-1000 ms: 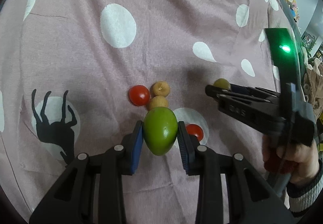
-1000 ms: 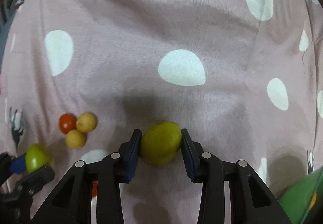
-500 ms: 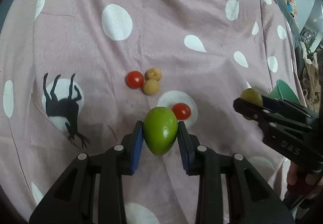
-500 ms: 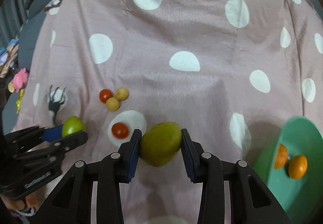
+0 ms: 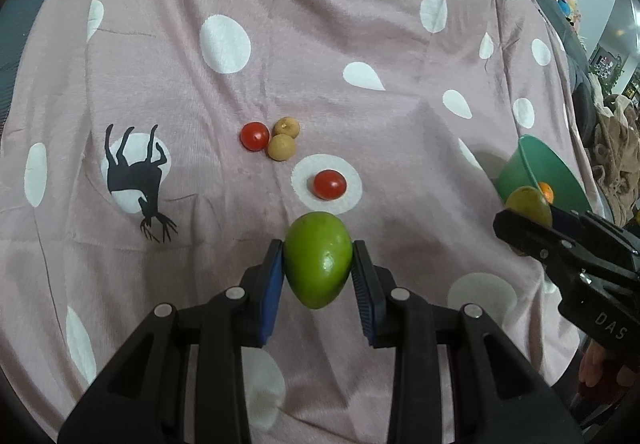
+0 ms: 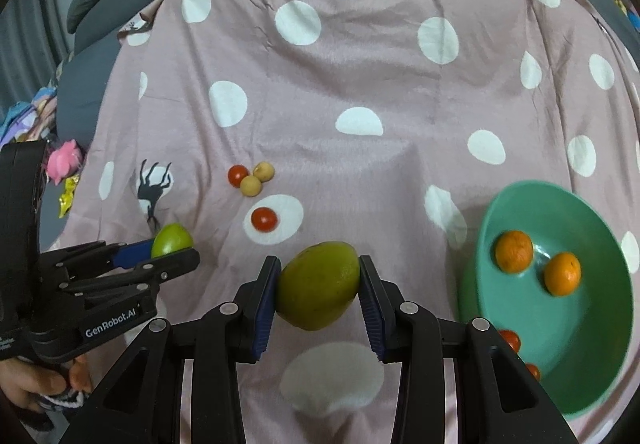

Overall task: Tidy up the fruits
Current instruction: 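Carry the green mango and yellow plum toward the green bowl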

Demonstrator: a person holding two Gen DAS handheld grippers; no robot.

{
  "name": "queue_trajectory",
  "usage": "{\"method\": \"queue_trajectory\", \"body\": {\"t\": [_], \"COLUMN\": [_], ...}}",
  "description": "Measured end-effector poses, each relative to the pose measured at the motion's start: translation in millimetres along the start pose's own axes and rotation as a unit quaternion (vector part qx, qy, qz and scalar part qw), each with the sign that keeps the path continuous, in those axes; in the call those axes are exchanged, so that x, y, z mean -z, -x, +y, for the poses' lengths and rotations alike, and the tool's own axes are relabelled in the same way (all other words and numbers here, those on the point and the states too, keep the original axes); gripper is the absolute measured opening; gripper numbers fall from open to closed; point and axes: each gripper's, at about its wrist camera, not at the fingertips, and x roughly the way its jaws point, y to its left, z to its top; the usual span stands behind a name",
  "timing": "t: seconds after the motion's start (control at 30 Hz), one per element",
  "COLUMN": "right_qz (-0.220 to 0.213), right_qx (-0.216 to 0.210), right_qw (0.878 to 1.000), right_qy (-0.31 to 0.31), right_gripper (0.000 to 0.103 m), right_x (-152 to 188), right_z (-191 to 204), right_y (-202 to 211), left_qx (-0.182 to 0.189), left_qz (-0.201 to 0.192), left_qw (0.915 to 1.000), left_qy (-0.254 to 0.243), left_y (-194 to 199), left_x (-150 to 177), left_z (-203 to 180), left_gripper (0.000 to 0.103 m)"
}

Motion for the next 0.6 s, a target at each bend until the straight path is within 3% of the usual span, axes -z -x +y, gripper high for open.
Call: {"method": "queue_trajectory", "body": {"t": [0.6], "right_qz": [-0.02], "right_qx": [-0.005], "right_qw": [1.0], "right_qy": [-0.024], "right_gripper": [0.04], "right_x": [11.6], "right_z": [-17.1], "right_y": [27.3], "left_qx": [0.006], "left_qz": [0.0], "left_qw": [0.9997], "left_qy": [-0.022], "left_y": [9.5], "left_x": [2.1], "left_z": [-21.5], "left_gripper": [0.033]}}
